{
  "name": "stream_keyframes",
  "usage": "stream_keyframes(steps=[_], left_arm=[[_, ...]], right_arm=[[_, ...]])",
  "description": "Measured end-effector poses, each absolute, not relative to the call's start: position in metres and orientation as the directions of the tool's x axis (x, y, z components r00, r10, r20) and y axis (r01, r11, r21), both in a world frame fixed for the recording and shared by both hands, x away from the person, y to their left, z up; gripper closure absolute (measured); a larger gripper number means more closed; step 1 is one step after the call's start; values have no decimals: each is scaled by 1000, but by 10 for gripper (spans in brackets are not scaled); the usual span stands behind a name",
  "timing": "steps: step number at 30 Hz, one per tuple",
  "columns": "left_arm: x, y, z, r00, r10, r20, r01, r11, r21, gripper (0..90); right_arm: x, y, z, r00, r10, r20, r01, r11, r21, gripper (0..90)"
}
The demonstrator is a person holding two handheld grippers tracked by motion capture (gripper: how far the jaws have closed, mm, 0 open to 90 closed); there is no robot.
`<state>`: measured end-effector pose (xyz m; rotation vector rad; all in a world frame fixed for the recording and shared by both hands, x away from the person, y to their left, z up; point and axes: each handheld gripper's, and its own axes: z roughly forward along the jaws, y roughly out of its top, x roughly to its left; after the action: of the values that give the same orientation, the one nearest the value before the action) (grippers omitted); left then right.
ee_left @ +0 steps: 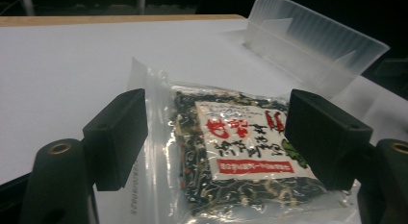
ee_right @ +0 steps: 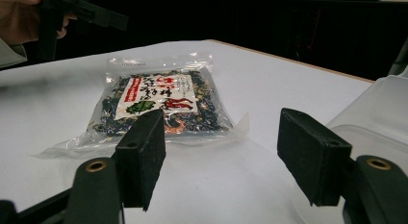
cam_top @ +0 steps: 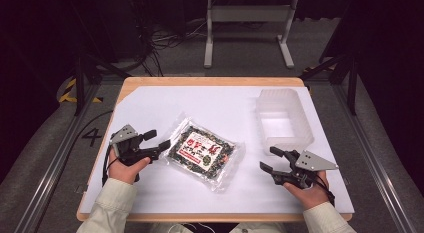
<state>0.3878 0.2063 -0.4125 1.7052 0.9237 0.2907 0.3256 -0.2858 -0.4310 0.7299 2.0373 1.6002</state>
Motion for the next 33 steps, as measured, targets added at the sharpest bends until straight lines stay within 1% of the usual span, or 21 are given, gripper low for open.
stream_keyframes(steps=[2, 7, 9, 11, 15, 16, 17, 19, 21, 24, 25, 32, 33], left_arm=[[390, 208, -413, 657, 708, -259, 431, -71, 899, 239], [397, 213, -416, 630, 711, -312, 459, -16, 888, 232], [399, 214, -417, 620, 721, -310, 462, -16, 886, 224], [401, 214, -420, 609, 746, -269, 466, -62, 883, 232], [403, 211, -425, 595, 761, -259, 501, -99, 860, 242], [405, 211, -426, 596, 765, -243, 505, -122, 855, 250], [406, 210, -428, 595, 764, -249, 522, -132, 843, 262], [408, 210, -431, 602, 757, -256, 537, -146, 831, 316], [410, 210, -435, 599, 752, -277, 565, -150, 812, 320], [413, 210, -439, 593, 758, -271, 584, -174, 793, 322], [413, 210, -441, 587, 759, -282, 601, -175, 780, 322], [416, 209, -447, 583, 763, -280, 631, -209, 747, 336], [415, 209, -448, 581, 759, -293, 641, -205, 740, 341]], right_arm=[[326, -286, -431, -761, 648, -22, 132, 189, 973, 340], [325, -286, -432, -761, 648, -24, 132, 191, 973, 340], [325, -286, -432, -760, 649, -26, 133, 194, 972, 340], [324, -287, -432, -758, 652, -25, 133, 192, 972, 340], [324, -287, -433, -758, 652, -25, 136, 196, 971, 340], [324, -287, -433, -758, 652, -25, 136, 196, 971, 340], [324, -287, -433, -758, 652, -25, 136, 196, 971, 340], [323, -287, -433, -758, 652, -26, 136, 197, 971, 340], [323, -287, -433, -759, 650, -23, 140, 198, 970, 341], [323, -288, -433, -760, 650, -20, 144, 198, 970, 342], [323, -288, -433, -762, 648, -20, 143, 199, 970, 342], [322, -288, -434, -762, 647, -22, 143, 202, 969, 342], [322, -288, -434, -763, 646, -22, 143, 203, 969, 341]])
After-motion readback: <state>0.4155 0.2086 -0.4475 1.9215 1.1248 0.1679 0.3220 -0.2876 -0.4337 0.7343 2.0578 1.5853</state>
